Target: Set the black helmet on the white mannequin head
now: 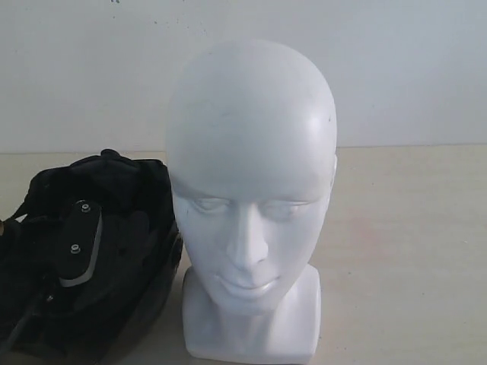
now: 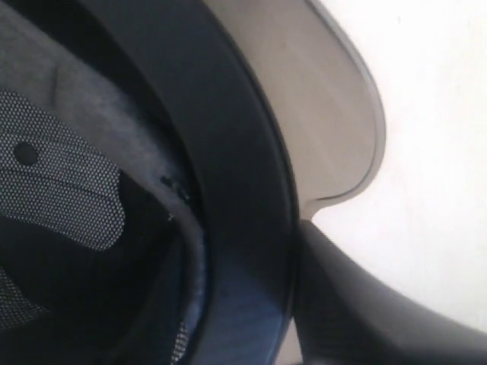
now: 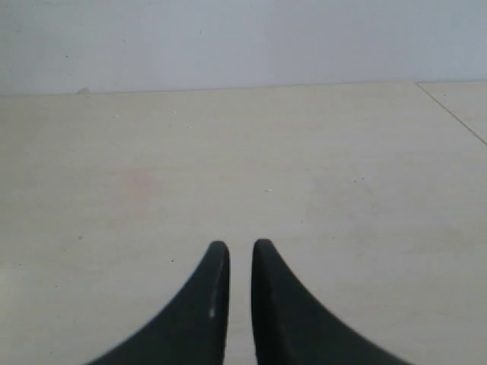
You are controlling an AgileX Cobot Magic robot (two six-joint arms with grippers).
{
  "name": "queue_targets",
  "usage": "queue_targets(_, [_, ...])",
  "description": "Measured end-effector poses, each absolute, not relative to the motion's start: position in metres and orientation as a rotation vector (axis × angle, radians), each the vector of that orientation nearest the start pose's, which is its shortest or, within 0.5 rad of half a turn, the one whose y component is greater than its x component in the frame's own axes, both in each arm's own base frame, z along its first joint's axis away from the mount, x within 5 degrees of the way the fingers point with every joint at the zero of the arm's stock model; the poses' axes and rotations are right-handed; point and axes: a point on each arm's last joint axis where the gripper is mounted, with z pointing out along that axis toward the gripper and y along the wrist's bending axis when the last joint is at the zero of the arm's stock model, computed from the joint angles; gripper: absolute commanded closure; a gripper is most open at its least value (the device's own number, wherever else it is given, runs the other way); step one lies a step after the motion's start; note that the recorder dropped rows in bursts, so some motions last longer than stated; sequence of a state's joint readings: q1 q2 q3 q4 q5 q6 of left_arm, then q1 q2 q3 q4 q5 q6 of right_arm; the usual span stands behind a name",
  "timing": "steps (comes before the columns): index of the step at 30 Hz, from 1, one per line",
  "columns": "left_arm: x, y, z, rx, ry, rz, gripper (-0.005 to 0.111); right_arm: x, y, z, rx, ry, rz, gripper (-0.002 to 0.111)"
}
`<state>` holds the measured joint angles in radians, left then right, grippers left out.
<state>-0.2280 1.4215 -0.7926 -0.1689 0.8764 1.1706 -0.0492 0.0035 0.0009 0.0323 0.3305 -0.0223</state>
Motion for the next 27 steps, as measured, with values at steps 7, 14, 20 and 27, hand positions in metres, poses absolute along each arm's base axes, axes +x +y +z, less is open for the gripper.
queue_targets(7, [0.216,-0.054,0.222,1.902,2.329,0.027,0.102,0.054,-0.002,0.183,0.045,1.818,-0.02,0.096])
queue_targets(14, [0.203,-0.052,0.239,2.006,2.2,0.045,0.102,0.054,-0.002,0.183,0.045,1.818,-0.02,0.096])
queue_targets(20, [0.196,-0.052,0.243,2.059,2.168,0.002,0.102,0.054,-0.002,0.183,0.045,1.818,-0.02,0.096])
queue_targets(27, [0.194,-0.058,0.244,1.999,2.173,-0.085,0.098,0.054,-0.002,0.183,0.045,1.818,-0.02,0.096])
